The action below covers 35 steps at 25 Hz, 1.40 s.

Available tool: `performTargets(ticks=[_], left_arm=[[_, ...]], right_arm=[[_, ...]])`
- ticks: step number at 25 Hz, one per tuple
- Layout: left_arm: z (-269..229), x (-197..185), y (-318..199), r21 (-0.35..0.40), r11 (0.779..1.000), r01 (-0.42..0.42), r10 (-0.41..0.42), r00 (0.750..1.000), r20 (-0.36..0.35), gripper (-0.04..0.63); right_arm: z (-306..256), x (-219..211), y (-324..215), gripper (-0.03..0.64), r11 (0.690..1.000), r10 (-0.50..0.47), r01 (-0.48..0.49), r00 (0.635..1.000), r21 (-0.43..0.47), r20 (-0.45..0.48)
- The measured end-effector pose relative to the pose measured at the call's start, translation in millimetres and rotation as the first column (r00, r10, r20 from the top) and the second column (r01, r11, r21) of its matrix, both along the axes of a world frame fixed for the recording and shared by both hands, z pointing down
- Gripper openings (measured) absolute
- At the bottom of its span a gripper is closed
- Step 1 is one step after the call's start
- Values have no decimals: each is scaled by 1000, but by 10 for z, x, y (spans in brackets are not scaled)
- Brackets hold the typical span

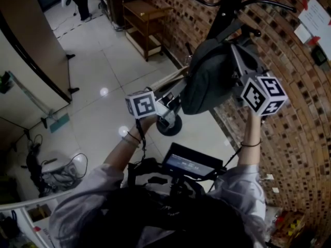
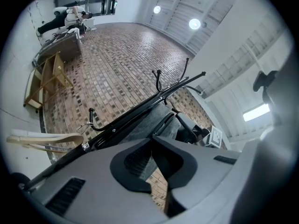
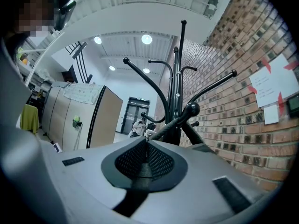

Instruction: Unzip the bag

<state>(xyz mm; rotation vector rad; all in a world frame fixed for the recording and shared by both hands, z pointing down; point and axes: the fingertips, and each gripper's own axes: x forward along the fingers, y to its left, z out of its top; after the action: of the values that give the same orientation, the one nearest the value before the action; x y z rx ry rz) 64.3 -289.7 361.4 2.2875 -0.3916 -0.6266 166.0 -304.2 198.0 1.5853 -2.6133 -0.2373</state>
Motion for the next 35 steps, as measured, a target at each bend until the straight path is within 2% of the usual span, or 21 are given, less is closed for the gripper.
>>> performTargets(ticks=[8,11,16,20,24,30,35], left_arm=[[445,-15,62,-110,994,24,-22,1000,21,11],[575,-10,75,-123,992,22,-17,999,35,12],[699,30,90,-126,992,2,-1,1000,15,12],[842,42,101,-153,988,-5,8,1000,15,12],[1039,11,112,-222,975,15,-5,999,47,12],[1069,76,117,-168,986,-5,14,998,54,14],[1086,107,114,-141,990,2,12,995,100,14]], right_arm=[[1,53,17,12,1000,-9,9,998,1,62],[-12,70,16,12,1000,-11,11,996,5,85],[-82,145,20,12,1000,-18,15,987,24,160],[-121,190,32,12,1000,-2,-3,985,26,175],[-150,217,43,12,1000,-5,-1,982,32,191],[-160,274,50,14,999,-3,-5,979,36,203],[-144,346,32,17,1000,-2,-5,977,31,212]])
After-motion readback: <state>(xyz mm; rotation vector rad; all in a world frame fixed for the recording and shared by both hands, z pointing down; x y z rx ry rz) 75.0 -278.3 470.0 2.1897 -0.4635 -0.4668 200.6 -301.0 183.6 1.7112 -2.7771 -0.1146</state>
